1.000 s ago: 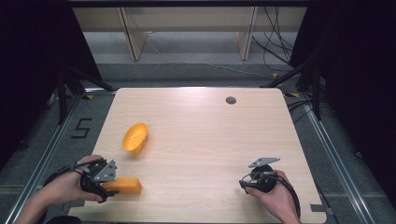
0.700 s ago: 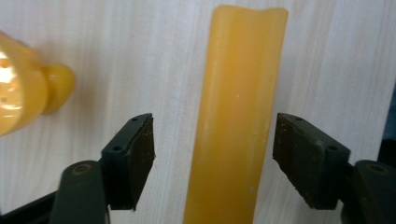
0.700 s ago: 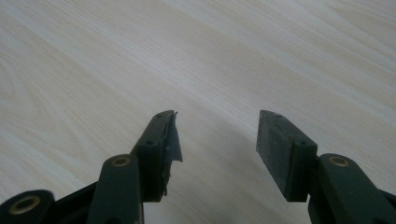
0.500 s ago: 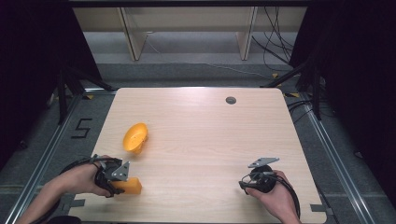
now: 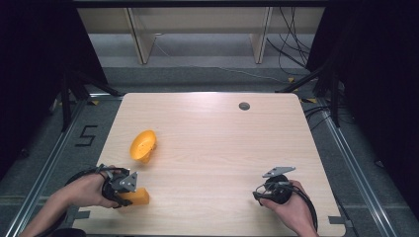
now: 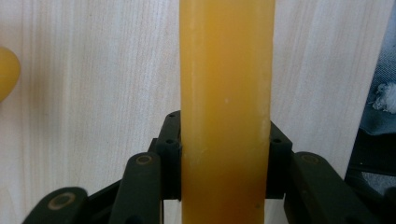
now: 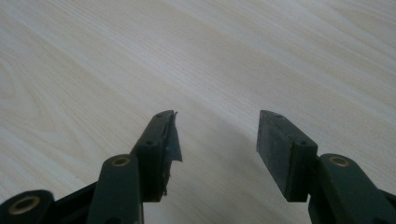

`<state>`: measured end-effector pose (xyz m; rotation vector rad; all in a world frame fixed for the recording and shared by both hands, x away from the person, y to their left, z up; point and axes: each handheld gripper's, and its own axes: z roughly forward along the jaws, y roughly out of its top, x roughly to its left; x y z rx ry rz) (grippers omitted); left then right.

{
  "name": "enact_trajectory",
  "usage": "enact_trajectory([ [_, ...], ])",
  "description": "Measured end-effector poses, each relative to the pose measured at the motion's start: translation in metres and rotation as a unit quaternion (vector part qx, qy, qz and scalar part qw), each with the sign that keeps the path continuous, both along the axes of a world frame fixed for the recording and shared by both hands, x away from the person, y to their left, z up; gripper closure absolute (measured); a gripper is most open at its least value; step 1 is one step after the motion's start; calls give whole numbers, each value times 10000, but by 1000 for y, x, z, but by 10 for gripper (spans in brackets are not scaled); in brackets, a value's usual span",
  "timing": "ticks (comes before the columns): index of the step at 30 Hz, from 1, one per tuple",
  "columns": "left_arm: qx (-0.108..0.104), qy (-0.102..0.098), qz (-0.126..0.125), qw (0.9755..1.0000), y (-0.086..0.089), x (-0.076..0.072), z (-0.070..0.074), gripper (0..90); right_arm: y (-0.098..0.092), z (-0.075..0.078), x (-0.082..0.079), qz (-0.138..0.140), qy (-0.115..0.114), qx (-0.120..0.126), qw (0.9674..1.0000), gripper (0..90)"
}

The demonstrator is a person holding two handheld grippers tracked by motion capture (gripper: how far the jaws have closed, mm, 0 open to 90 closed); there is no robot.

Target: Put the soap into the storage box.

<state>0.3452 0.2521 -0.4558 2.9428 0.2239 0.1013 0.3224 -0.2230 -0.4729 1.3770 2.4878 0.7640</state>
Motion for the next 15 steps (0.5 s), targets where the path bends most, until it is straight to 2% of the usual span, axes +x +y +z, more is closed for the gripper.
enact_trajectory([
  [9, -72, -70, 243, 9997, 3, -2, 1, 603, -1, 1, 0, -56, -76, 53, 9999, 478],
  [10, -165, -67, 371, 9992, 6, -2, 2, 604, -1, 1, 0, -56, -76, 55, 9999, 477],
  [12, -223, -70, 466, 9986, 7, -2, 3, 603, -1, 2, 0, -54, -83, 48, 9999, 477],
  [15, -531, -10, 818, 9952, 11, -1, 4, 604, -1, 2, 0, -53, -89, 52, 9999, 477],
])
